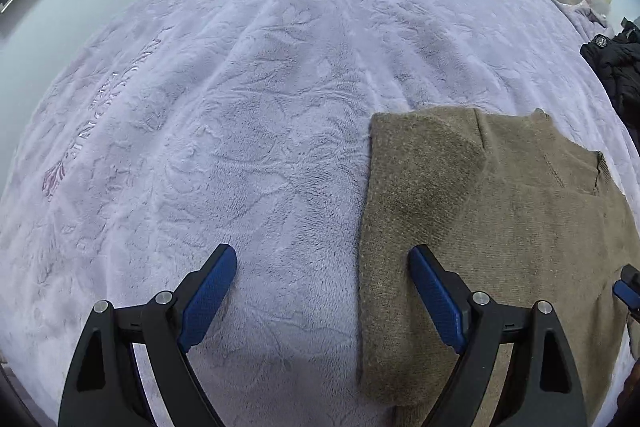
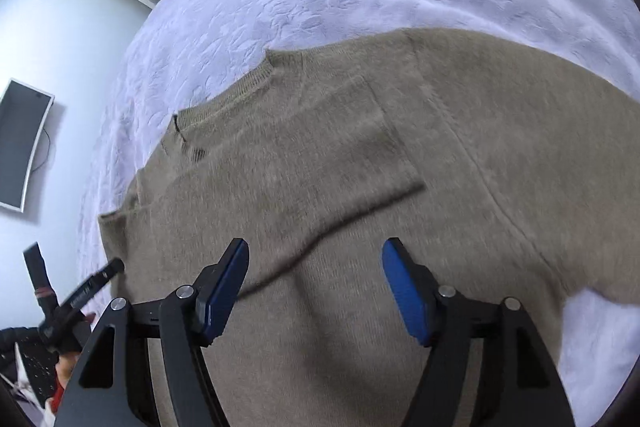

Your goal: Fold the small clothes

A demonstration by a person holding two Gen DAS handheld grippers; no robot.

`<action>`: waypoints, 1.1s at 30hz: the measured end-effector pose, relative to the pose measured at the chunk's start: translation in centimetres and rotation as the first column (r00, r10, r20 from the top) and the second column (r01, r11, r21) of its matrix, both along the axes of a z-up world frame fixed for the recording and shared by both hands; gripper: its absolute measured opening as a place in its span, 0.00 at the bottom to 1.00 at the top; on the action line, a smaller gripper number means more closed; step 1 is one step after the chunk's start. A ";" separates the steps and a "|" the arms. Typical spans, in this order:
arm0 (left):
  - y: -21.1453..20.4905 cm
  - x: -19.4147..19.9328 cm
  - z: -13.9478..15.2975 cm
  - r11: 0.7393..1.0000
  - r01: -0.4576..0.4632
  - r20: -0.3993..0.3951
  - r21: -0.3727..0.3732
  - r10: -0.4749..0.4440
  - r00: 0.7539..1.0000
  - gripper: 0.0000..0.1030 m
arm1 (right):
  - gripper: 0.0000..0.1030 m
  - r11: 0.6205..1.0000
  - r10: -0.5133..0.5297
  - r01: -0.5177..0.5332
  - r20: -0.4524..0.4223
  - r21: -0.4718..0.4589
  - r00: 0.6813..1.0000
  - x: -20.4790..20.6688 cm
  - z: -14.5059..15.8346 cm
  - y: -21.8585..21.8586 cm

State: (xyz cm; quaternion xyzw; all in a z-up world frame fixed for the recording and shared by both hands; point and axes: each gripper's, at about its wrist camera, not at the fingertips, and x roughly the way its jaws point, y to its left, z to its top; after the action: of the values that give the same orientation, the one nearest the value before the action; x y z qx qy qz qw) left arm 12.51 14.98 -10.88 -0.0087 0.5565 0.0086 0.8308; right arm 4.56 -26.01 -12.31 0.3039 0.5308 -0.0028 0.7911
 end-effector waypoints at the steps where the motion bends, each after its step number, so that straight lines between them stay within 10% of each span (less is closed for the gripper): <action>1: 0.0 0.0 0.1 1.000 -0.001 0.004 0.002 0.001 1.000 0.86 | 0.71 0.999 -0.024 0.024 0.002 0.037 1.000 0.6 -0.3 -0.5; 3: -0.4 0.1 0.4 1.000 0.001 0.014 0.015 -0.001 1.000 0.86 | 0.66 0.988 -0.087 0.088 -0.016 0.125 0.996 1.9 -1.6 -1.5; 6: -0.7 0.5 0.7 0.999 0.002 0.027 0.034 -0.003 1.000 0.86 | 0.08 0.971 -0.116 0.119 -0.027 0.205 0.993 2.9 -1.6 -2.0; 22: 0.3 2.3 1.8 0.998 -0.016 0.104 0.069 0.008 0.995 0.86 | 0.12 0.994 -0.105 0.106 -0.018 0.025 0.994 0.0 -2.0 -4.3; 27: -0.9 3.9 -0.2 0.988 0.009 0.057 0.152 -0.018 0.998 0.86 | 0.17 0.989 -0.114 0.116 -0.033 0.091 0.993 0.0 -2.0 -5.4; 33: 0.2 2.7 -1.4 0.990 0.053 0.004 0.129 -0.054 0.999 0.86 | 0.19 0.986 -0.164 0.161 -0.078 -0.045 0.983 -1.9 -1.8 -7.1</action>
State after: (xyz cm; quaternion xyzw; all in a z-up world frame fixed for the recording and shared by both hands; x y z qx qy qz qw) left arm 15.22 15.14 -12.30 0.0595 0.5517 0.0223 0.8316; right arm 2.64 -33.11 -14.12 0.3304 0.5360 -0.0898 0.7717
